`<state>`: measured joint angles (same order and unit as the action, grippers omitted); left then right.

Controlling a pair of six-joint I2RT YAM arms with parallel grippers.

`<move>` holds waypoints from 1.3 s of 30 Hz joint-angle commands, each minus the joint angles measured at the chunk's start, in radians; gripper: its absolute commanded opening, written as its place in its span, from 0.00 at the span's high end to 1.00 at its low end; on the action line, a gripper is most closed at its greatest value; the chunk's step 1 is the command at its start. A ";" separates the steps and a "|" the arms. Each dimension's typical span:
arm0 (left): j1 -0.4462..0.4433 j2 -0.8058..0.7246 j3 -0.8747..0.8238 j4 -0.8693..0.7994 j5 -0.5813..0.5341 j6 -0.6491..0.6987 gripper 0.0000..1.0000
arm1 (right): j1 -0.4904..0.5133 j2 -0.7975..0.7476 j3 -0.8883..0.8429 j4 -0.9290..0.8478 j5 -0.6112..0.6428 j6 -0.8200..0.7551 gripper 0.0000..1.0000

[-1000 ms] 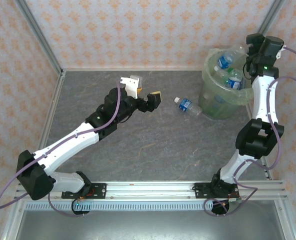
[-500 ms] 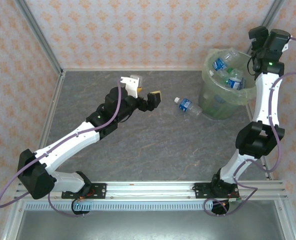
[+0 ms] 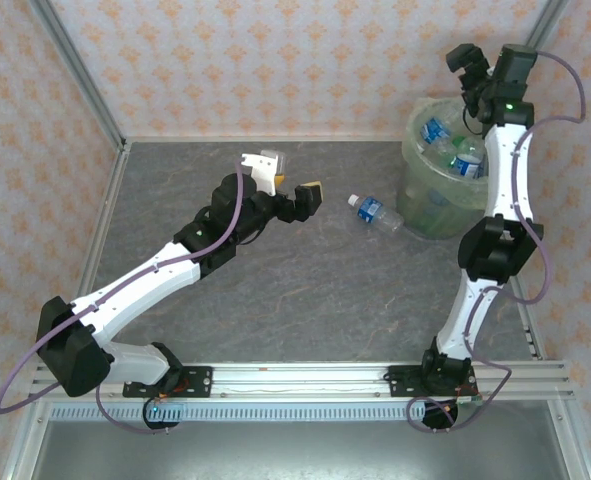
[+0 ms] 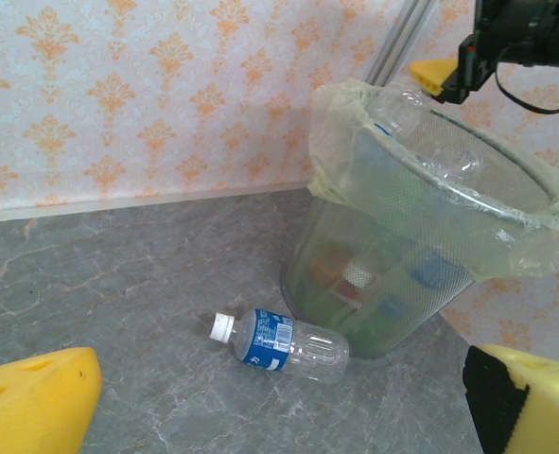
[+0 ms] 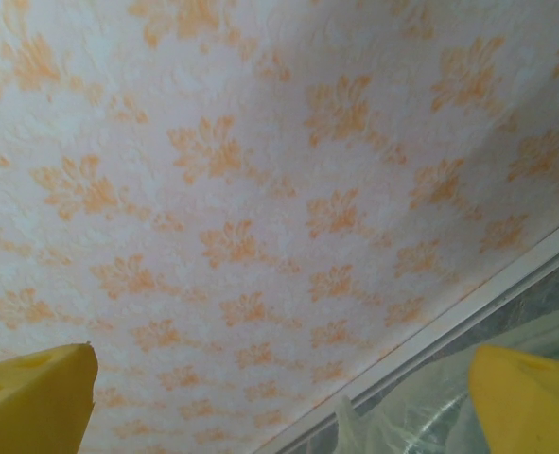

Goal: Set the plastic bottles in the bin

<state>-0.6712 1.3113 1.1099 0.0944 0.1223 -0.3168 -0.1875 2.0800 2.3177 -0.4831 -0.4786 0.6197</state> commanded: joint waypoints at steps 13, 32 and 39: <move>0.013 -0.009 0.001 0.001 -0.014 -0.018 0.01 | 0.008 -0.100 -0.092 -0.091 0.076 -0.063 0.00; 0.022 0.070 -0.002 -0.006 -0.037 -0.086 0.01 | 0.077 -0.168 -0.012 -0.128 0.056 -0.145 0.00; 0.030 0.249 0.069 -0.037 -0.011 -0.261 0.10 | 0.090 -0.351 -0.186 -0.110 0.081 -0.182 0.00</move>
<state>-0.6514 1.5120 1.1297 0.0803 0.0967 -0.4698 -0.0959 1.8503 2.1796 -0.6102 -0.4286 0.4778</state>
